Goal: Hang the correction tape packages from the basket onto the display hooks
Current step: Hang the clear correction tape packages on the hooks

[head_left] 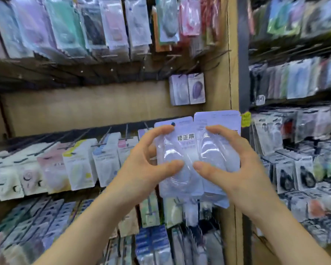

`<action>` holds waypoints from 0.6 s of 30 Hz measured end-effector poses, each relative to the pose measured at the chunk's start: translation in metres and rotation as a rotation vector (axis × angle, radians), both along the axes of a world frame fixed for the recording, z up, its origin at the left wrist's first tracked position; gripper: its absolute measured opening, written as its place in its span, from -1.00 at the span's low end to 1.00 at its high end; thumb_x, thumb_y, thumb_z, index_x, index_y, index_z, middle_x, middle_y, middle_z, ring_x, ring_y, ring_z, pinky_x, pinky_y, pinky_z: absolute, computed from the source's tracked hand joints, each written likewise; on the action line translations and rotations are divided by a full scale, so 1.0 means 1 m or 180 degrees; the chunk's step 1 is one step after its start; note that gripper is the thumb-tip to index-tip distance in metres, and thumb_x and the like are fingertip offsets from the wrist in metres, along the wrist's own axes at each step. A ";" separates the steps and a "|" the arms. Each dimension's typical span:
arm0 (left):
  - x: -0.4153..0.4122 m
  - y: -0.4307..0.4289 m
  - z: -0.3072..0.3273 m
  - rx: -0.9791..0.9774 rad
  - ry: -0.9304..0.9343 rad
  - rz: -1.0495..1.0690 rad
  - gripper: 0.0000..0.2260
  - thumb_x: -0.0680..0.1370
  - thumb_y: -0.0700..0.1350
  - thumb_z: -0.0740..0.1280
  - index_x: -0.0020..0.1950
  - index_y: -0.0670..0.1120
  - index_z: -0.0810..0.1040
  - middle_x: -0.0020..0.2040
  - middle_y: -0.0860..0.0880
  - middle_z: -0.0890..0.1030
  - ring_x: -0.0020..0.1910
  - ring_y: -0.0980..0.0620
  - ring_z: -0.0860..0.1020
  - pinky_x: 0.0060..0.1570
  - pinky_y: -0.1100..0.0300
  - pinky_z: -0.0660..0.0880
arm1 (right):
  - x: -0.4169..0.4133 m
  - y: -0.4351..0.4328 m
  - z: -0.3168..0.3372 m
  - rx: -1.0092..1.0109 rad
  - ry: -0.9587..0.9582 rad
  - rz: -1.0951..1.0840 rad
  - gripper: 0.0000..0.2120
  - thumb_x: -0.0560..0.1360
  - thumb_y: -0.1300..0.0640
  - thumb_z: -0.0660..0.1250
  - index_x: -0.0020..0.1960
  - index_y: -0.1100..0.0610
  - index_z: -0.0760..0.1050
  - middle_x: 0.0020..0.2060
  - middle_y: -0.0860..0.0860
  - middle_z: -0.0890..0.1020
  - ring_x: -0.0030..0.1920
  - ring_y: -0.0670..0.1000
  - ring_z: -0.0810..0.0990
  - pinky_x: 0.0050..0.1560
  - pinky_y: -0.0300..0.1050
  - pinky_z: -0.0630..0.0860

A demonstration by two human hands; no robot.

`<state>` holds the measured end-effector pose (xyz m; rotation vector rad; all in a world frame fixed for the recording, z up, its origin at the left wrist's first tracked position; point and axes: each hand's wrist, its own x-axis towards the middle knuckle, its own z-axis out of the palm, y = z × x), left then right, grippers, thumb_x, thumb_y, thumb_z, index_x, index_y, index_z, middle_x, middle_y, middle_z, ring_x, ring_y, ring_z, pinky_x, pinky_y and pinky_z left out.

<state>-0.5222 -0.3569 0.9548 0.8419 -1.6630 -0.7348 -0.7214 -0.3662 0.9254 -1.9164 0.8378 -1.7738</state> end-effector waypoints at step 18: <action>-0.017 -0.195 0.121 -0.1060 -0.1008 0.0390 -0.34 0.52 -0.23 0.44 0.49 0.20 0.25 0.02 -0.03 0.59 -0.10 0.03 0.63 -0.07 0.07 0.62 | -0.003 -0.155 0.065 -0.0332 0.0091 -0.1429 -0.42 0.38 0.04 0.54 0.30 -0.29 0.41 0.15 -0.02 0.34 0.05 -0.14 0.35 0.05 -0.20 0.29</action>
